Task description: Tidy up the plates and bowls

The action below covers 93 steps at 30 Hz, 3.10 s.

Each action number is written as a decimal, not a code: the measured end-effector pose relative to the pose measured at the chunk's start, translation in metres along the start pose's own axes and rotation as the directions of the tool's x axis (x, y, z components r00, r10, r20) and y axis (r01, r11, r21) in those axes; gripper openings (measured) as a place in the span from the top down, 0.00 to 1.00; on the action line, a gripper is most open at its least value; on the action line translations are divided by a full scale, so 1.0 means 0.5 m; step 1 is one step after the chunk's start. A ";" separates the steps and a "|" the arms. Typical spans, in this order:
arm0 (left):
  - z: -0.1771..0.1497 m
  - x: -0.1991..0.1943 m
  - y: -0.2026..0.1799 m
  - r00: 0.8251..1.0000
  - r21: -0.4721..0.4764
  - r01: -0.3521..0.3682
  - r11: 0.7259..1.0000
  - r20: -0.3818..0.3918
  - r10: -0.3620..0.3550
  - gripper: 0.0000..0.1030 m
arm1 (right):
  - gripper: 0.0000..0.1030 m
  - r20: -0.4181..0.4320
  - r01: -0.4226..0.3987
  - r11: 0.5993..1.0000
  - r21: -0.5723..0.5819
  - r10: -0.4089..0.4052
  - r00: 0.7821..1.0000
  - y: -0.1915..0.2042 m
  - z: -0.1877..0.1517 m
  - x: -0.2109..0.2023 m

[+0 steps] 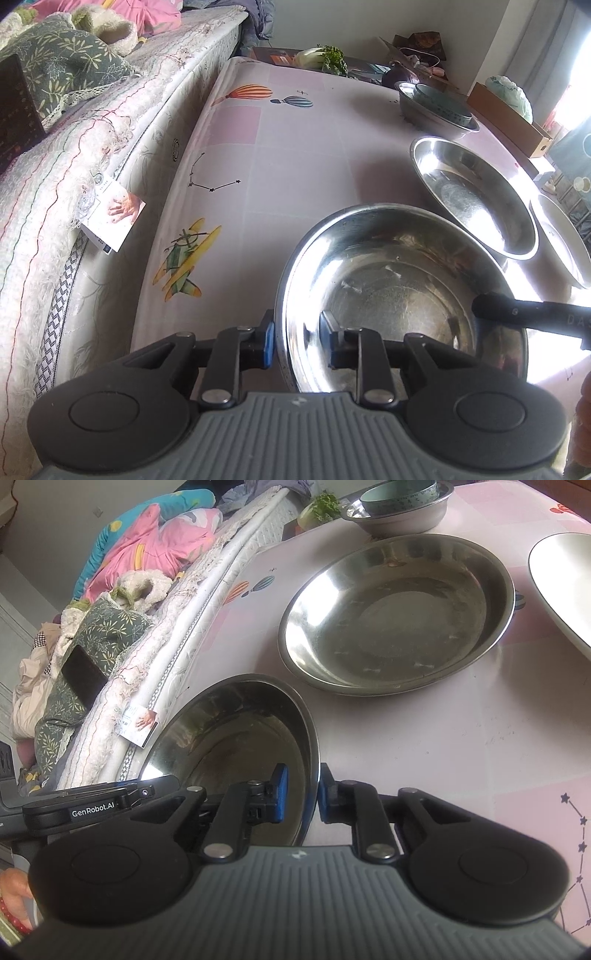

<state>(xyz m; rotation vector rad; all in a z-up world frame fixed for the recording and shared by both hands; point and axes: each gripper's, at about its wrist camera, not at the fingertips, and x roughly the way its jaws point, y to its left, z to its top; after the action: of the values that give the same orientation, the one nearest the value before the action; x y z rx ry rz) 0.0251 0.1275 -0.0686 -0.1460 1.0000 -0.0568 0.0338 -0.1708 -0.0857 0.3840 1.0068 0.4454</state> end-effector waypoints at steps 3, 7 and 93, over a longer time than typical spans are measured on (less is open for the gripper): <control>-0.003 -0.002 -0.003 1.000 0.003 -0.006 1.000 -0.005 0.006 0.75 | 0.85 0.003 -0.001 1.000 -0.002 0.001 1.000 0.002 0.002 -0.003; -0.004 -0.010 -0.004 1.000 -0.001 -0.003 1.000 -0.002 0.003 0.75 | 0.85 0.005 -0.001 1.000 -0.002 0.001 1.000 0.002 0.002 -0.006; 0.094 -0.053 -0.116 0.993 0.099 0.041 0.994 0.108 -0.052 0.75 | 0.85 0.155 0.006 0.998 0.069 -0.016 0.988 -0.047 0.053 -0.131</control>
<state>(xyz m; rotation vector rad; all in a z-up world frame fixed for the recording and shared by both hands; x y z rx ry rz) 0.0514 0.0778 -0.0131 -0.0826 0.8819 -0.1381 0.0308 -0.2278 -0.0377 0.4670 0.8737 0.3661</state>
